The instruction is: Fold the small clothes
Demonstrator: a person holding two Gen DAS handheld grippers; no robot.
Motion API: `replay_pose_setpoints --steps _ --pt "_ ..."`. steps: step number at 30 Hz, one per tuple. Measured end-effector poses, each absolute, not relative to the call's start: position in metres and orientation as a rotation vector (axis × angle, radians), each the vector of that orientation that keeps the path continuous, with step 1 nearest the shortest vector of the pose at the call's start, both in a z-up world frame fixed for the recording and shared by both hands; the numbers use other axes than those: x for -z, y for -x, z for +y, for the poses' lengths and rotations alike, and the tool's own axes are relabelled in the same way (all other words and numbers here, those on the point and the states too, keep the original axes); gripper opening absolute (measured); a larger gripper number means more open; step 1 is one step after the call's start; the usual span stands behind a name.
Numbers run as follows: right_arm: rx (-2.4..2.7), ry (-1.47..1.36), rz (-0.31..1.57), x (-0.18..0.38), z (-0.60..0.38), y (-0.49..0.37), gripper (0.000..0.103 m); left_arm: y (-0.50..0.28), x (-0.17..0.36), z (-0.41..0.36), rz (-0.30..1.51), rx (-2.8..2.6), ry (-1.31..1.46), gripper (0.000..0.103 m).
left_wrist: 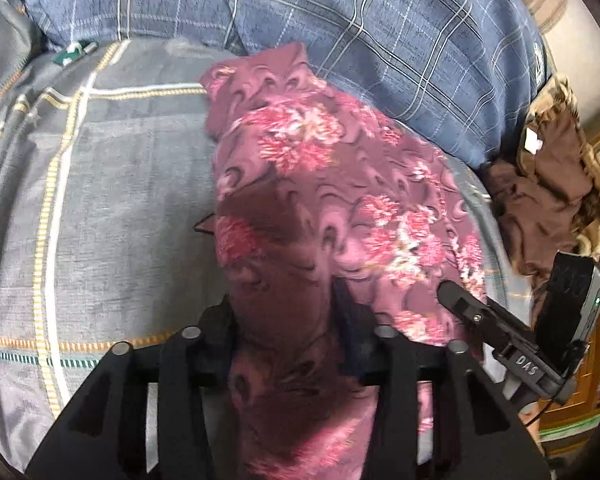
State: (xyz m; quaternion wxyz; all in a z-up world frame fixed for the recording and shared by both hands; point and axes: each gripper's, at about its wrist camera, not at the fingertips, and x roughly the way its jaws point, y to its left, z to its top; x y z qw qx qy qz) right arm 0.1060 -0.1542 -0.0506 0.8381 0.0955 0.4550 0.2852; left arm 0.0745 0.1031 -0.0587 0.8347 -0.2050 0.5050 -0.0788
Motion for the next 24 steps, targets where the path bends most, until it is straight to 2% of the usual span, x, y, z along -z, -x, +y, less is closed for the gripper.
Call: replay_pose_setpoints --steps 3,6,13,15,17,18,19,21,24 --pt "-0.553 -0.19 0.96 0.058 -0.16 -0.108 0.063 -0.075 0.062 0.107 1.074 0.151 0.462 0.056" --pt "-0.54 -0.151 0.959 0.048 -0.161 -0.106 0.064 -0.07 0.055 0.114 1.078 0.151 0.482 0.056" --pt "-0.591 -0.109 0.752 -0.008 -0.174 -0.055 0.063 -0.025 0.022 0.123 0.974 0.156 0.423 0.056" --pt "-0.626 -0.104 0.734 -0.008 -0.169 -0.044 0.058 -0.018 0.024 0.118 0.959 0.155 0.406 0.056" --pt "-0.641 -0.073 0.754 0.004 -0.161 -0.039 0.042 -0.015 0.034 0.105 0.972 0.137 0.352 0.056" --pt "-0.634 -0.049 0.781 0.016 -0.158 -0.038 0.031 -0.015 0.042 0.099 0.989 0.128 0.317 0.056" --pt "-0.613 -0.023 0.816 0.027 -0.155 -0.04 0.026 -0.016 0.05 0.091 1.007 0.112 0.269 0.056" --pt "-0.561 0.032 0.882 0.053 -0.152 -0.046 0.026 -0.019 0.062 0.08 1.024 0.102 0.204 0.059" --pt "-0.581 -0.004 0.881 0.042 -0.156 -0.048 0.028 -0.018 0.053 0.081 1.025 0.117 0.205 0.059"
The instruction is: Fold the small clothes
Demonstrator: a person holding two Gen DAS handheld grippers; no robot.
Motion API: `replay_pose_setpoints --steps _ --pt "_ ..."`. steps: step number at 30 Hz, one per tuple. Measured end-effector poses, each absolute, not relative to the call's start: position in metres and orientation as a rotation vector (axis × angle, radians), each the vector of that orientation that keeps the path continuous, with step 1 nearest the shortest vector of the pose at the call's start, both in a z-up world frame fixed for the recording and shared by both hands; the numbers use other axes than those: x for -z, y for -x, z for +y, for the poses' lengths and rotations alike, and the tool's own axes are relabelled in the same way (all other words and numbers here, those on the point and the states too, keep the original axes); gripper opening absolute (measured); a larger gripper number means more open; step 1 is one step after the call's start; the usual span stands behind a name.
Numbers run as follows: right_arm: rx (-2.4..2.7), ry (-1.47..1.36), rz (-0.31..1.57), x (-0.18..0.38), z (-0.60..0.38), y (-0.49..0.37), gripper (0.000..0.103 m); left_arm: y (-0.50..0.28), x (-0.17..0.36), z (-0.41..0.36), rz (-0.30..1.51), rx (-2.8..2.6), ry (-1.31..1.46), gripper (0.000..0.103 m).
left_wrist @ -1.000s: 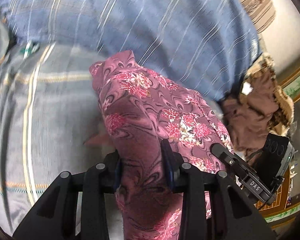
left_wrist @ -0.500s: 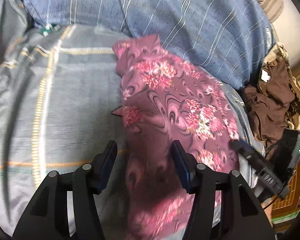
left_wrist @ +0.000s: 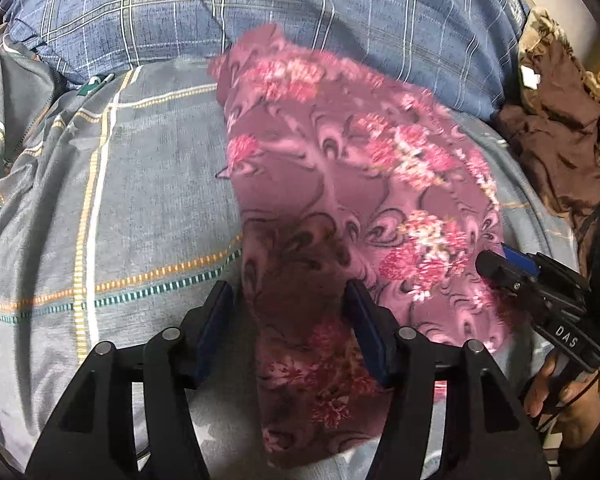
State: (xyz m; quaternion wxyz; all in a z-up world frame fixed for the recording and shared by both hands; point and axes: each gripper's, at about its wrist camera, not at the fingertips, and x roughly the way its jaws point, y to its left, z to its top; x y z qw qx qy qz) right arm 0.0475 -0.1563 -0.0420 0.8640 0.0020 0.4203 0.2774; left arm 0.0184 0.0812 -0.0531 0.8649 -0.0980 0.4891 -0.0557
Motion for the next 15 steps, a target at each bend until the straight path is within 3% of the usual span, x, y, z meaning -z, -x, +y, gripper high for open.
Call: replay_pose_setpoints --steps 8,13,15 --pt "-0.595 -0.113 0.749 -0.011 -0.152 -0.097 0.032 -0.076 0.008 0.107 0.945 0.114 0.356 0.059" --pt "-0.538 -0.086 0.856 0.023 -0.132 -0.139 0.029 -0.13 0.035 0.099 1.02 0.036 0.296 0.059" --pt "-0.512 -0.073 0.919 0.045 -0.13 -0.149 0.029 -0.14 0.052 0.1 1.057 0.032 0.299 0.067"
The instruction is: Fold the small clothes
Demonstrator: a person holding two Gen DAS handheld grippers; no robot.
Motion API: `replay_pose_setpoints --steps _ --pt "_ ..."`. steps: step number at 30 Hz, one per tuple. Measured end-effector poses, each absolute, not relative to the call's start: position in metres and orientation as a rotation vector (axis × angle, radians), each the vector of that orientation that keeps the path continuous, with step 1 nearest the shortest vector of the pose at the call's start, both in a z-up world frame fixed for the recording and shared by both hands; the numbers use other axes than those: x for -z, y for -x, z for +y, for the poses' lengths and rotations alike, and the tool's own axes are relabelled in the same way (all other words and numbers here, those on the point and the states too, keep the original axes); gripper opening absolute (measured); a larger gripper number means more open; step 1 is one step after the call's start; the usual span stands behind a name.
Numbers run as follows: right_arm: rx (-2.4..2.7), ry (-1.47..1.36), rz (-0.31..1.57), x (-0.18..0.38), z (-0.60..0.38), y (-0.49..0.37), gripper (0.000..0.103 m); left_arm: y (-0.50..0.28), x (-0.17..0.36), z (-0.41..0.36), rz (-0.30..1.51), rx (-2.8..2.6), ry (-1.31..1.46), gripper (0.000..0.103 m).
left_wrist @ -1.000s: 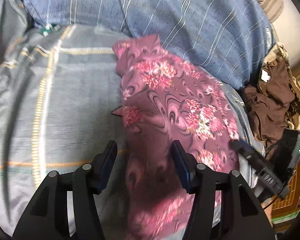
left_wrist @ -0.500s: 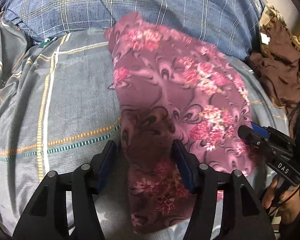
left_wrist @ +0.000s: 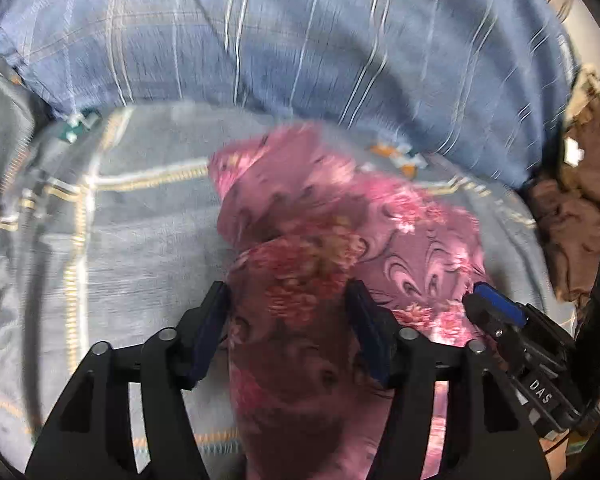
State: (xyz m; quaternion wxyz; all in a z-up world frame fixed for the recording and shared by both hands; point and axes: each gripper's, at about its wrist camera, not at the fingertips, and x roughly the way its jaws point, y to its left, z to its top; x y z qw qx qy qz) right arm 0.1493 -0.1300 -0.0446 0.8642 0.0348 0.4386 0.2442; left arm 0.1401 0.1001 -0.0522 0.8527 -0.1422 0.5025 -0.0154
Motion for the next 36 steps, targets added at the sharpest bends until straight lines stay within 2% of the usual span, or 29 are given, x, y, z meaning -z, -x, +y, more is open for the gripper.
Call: replay_pose_setpoints --steps 2,8,9,11,12,13,14,19,25,30,36 --pt "-0.515 -0.099 0.893 0.049 -0.134 -0.149 0.03 -0.144 0.066 0.107 1.068 0.031 0.369 0.075" --pt "-0.508 -0.083 0.921 0.04 -0.133 -0.145 0.035 -0.128 0.059 0.115 1.045 0.016 0.426 0.075" --pt "-0.503 -0.083 0.927 0.037 -0.133 -0.143 0.04 -0.123 0.056 0.114 1.042 0.011 0.419 0.075" --pt "-0.478 -0.072 0.937 0.029 -0.137 -0.134 0.062 -0.112 0.049 0.11 1.036 0.013 0.394 0.075" --pt "-0.457 -0.055 0.94 0.027 -0.139 -0.129 0.082 -0.106 0.045 0.107 1.031 0.013 0.379 0.075" --pt "-0.426 -0.029 0.944 0.025 -0.142 -0.121 0.095 -0.1 0.042 0.105 1.023 0.011 0.364 0.075" --pt "-0.397 0.001 0.947 0.024 -0.146 -0.112 0.098 -0.09 0.038 0.102 1.011 0.009 0.347 0.075" --pt "-0.342 0.15 0.946 0.036 -0.167 -0.068 0.103 -0.058 0.03 0.093 0.982 -0.03 0.272 0.075" --pt "-0.338 0.07 1.046 0.066 -0.189 -0.055 0.103 -0.031 0.034 0.087 0.963 -0.109 0.153 0.077" --pt "-0.344 0.138 0.975 0.071 -0.181 -0.038 0.102 -0.008 0.03 0.092 0.925 -0.118 0.139 0.077" --pt "-0.292 0.171 1.011 0.059 -0.18 -0.044 0.103 0.011 0.03 0.073 0.929 -0.126 -0.02 0.077"
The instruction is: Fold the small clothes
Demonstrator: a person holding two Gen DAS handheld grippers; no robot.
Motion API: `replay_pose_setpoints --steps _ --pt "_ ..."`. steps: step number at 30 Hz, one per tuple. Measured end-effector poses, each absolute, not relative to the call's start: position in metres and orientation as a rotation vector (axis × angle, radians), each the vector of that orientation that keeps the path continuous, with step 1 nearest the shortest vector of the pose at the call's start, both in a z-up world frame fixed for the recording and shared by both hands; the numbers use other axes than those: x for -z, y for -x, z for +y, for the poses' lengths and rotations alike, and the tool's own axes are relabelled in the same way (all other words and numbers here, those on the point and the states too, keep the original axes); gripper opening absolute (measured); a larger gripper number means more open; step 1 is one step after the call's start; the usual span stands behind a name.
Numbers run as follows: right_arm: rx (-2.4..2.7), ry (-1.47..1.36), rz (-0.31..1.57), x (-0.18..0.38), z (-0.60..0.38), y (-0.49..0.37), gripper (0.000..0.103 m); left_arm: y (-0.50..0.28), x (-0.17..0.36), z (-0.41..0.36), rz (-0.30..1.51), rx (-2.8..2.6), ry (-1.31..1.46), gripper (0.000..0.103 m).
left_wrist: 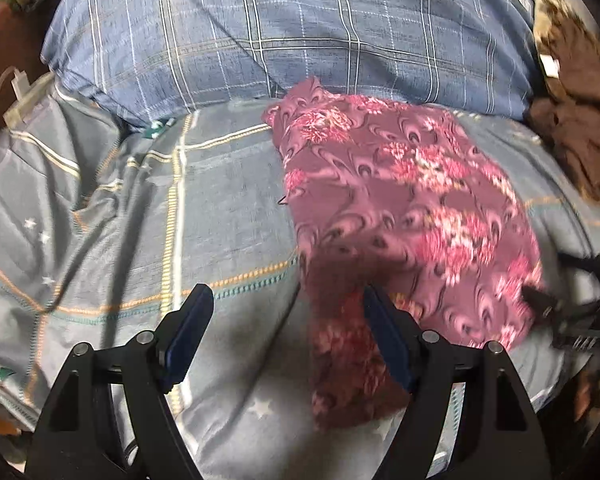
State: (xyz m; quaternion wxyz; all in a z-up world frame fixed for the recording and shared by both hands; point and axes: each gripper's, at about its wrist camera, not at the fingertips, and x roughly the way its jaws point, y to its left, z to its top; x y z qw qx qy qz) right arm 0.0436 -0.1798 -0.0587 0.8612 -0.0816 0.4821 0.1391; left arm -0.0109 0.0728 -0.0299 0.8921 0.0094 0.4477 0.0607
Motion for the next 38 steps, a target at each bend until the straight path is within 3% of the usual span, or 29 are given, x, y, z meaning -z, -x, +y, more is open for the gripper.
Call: replay_pose_setpoints --steps 5,12,29,38 --pt "-0.18 0.339 0.913 0.028 -0.169 -0.023 0.103 0.034 0.028 0.055 0.848 -0.21 -0.168 0.077" --pt "-0.178 0.395 0.834 0.002 -0.162 -0.001 0.103 0.044 0.034 0.045 0.852 -0.15 -0.167 0.077" --pt "-0.152 0.368 0.86 0.008 -0.171 0.005 0.103 0.052 0.033 0.022 0.883 -0.059 -0.114 0.077" --pt "-0.125 0.339 0.864 0.007 -0.18 0.001 0.103 0.046 0.007 0.018 0.846 -0.006 -0.041 0.078"
